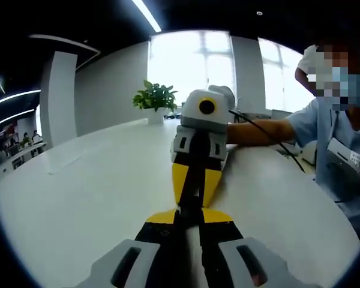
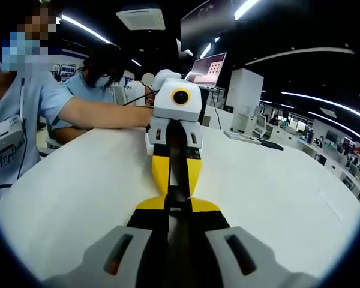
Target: Snap the two parts of the plastic buckle together until the buckle closes and remains connected.
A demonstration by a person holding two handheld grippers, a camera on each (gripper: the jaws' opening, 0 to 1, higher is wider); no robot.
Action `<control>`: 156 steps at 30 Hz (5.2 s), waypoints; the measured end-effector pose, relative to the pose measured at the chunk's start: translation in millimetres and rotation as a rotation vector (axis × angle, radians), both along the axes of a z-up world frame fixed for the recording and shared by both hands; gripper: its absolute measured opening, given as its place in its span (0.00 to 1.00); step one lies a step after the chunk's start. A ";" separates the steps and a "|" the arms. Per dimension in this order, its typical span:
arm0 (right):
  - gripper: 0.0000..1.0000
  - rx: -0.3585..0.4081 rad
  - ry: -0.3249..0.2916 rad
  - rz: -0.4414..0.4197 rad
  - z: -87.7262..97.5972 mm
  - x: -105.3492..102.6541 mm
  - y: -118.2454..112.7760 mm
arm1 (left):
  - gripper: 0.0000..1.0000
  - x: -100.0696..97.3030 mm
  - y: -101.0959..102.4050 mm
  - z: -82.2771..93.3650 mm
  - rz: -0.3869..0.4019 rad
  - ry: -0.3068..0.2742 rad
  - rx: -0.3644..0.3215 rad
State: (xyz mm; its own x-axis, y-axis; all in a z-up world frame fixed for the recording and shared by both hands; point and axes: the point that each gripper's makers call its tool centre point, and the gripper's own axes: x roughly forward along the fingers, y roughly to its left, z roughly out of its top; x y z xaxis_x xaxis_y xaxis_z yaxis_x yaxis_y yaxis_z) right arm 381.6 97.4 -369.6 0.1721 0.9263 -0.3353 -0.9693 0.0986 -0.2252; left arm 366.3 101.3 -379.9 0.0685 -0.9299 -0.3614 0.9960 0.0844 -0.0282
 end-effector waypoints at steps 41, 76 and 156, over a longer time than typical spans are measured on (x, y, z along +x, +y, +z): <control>0.11 0.003 0.006 0.006 -0.5 -2.6 -2.5 | 0.11 3.8 -5.9 0.1 -0.014 -0.007 -0.012; 0.12 0.013 0.025 0.002 0.7 -3.8 -2.4 | 0.11 1.0 -5.7 2.2 -0.022 -0.025 -0.020; 0.11 0.009 0.047 0.012 0.2 -2.5 -6.6 | 0.18 -1.8 3.5 1.8 -0.028 0.023 -0.023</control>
State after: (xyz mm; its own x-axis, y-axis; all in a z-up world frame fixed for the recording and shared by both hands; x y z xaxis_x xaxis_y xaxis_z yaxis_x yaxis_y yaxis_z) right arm 379.1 90.7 -369.4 0.1450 0.9313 -0.3342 -0.9799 0.0883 -0.1790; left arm 364.4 104.8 -378.1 0.0341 -0.9393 -0.3414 0.9971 0.0553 -0.0524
